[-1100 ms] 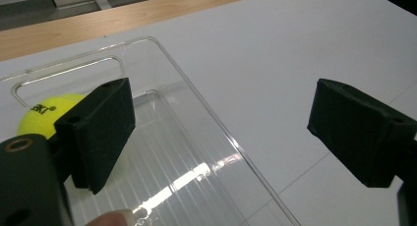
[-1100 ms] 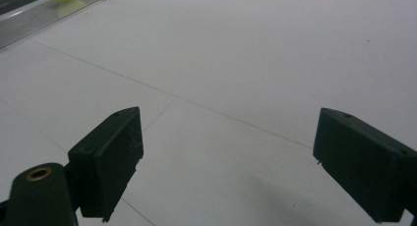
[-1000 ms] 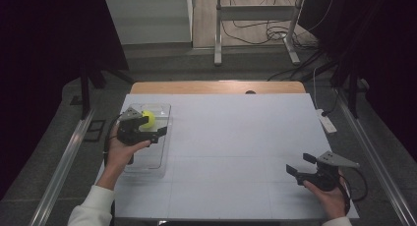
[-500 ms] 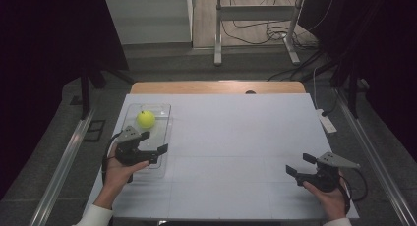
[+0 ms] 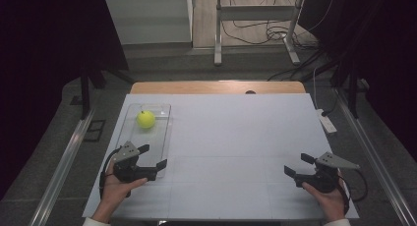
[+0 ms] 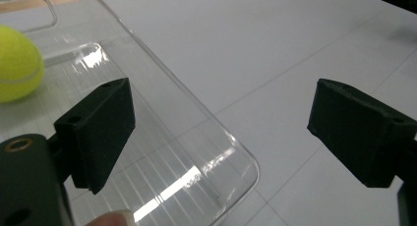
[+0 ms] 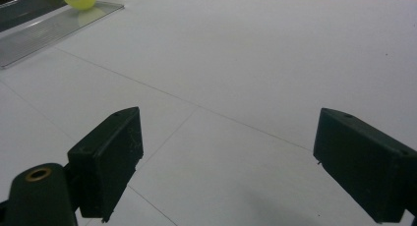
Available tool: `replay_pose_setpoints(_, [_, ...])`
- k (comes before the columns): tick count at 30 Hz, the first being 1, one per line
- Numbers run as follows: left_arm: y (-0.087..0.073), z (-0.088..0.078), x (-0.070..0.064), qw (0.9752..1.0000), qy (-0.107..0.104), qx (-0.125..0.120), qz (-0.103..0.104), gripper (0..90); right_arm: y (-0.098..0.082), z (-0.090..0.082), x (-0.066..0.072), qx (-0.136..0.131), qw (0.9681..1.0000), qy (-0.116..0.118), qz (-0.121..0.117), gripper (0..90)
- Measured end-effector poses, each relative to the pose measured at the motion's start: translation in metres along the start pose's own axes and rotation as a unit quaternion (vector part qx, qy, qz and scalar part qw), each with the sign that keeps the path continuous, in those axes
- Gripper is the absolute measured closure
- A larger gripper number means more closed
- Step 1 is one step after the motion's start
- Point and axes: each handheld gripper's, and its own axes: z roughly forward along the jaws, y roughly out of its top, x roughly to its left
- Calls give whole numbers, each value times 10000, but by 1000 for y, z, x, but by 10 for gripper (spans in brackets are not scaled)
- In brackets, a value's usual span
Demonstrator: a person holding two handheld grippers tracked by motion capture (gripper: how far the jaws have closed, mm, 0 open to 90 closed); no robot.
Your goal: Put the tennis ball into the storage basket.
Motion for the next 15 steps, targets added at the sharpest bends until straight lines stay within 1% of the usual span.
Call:
replay_pose_setpoints(2, [-5, -1, 0, 10000, 37, -5, 19, 115, 0, 0, 1, -16, 10000, 12, 0, 116])
replay_pose_setpoints(7, [-18, -5, 2, 10000, 23, 25, 47, 113, 1, -2, 2, -28, 10000, 33, -7, 116])
replay_pose_setpoints(11, [-23, -4, 5, 10000, 53, 69, 31, 113, 1, -2, 3, -45, 10000, 40, -4, 116])
replay_pose_setpoints(15, [-23, -3, 5, 10000, 32, 64, 36, 114, 1, -2, 4, -31, 10000, 57, -31, 116])
